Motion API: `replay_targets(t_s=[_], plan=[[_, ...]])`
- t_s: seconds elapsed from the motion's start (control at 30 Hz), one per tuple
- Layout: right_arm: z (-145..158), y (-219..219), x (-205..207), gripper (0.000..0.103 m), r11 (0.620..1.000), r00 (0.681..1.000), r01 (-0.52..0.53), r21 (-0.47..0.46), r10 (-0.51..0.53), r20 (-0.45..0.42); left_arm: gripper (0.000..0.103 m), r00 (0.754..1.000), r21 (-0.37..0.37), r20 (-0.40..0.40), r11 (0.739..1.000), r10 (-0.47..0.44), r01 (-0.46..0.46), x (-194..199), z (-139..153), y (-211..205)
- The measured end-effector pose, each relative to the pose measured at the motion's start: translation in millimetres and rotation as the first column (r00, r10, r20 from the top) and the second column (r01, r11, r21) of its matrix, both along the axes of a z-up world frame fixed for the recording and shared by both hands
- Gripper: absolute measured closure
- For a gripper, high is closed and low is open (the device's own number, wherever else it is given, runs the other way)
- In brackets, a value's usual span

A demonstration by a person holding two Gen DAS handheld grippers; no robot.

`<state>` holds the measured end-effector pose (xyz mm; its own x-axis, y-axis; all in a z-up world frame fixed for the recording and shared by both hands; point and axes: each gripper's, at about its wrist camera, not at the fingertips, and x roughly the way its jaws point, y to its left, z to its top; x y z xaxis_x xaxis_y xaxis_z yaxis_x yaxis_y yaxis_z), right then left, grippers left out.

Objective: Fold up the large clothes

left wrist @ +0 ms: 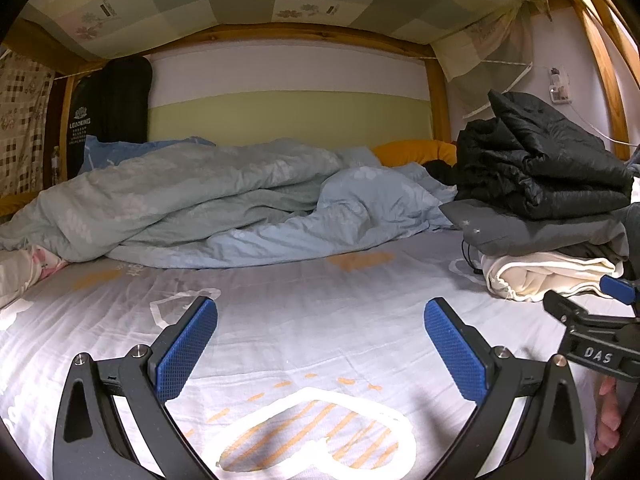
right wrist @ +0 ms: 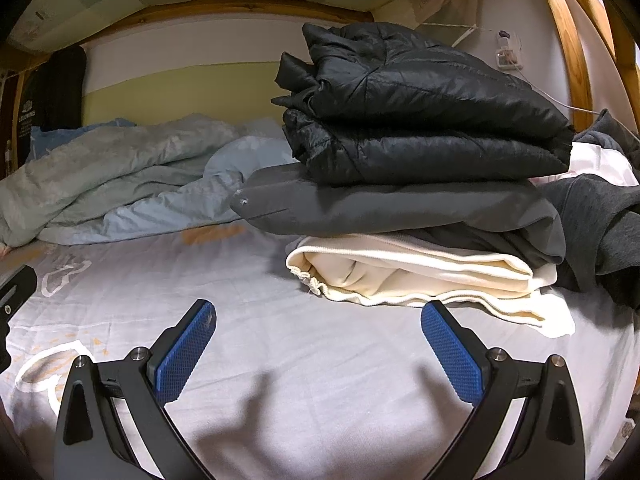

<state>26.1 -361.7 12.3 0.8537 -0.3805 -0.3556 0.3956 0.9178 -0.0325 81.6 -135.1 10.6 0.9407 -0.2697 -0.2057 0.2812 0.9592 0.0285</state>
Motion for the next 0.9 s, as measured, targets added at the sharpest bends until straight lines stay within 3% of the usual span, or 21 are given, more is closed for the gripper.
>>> replay_targets(t_s=[0.9], plan=[[-0.8, 3.0, 2.7, 0.000, 1.000, 1.000, -0.005, -0.017, 0.004, -0.013, 0.000, 1.000, 0.021, 0.000, 1.000, 0.002, -0.002, -1.5, -0.7, -5.8]])
